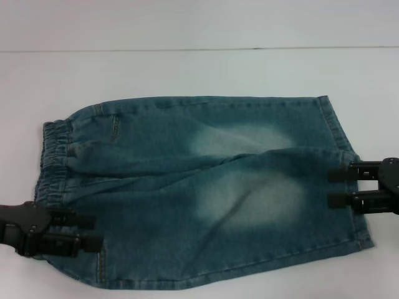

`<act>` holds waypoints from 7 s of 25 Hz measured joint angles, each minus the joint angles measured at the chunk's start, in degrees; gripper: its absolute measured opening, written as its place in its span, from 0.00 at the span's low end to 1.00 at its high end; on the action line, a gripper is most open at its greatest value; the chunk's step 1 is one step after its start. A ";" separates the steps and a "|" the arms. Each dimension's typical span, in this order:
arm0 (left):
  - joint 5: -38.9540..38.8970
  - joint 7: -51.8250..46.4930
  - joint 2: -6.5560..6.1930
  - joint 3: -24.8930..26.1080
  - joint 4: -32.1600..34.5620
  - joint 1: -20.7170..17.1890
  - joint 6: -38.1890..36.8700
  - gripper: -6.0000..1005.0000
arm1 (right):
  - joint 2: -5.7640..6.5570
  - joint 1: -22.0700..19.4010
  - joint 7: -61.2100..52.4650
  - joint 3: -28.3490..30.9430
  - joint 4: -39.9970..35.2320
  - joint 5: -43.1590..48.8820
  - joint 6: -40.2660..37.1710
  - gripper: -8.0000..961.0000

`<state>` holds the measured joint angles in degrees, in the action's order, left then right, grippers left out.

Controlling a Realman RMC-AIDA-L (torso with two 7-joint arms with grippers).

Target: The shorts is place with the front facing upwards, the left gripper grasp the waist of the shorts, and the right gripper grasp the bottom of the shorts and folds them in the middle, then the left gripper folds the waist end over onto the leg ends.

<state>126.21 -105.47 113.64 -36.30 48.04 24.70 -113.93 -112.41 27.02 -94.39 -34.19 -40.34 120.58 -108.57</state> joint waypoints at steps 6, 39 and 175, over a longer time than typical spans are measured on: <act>0.00 -0.01 0.00 0.00 -0.05 0.00 0.03 0.75 | 0.00 0.05 0.00 0.00 0.00 0.00 0.02 0.82; 20.71 -17.74 -3.60 3.96 2.32 0.61 10.99 0.72 | -0.20 0.73 1.19 0.00 0.00 0.00 0.91 0.82; 12.82 -16.97 -0.47 17.84 -3.36 8.24 24.88 0.04 | -3.32 5.59 -9.29 5.09 2.64 -0.97 24.52 0.04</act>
<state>139.03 -122.43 113.16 -18.46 44.68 32.94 -89.05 -115.73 32.61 -103.68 -29.09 -37.70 119.61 -84.04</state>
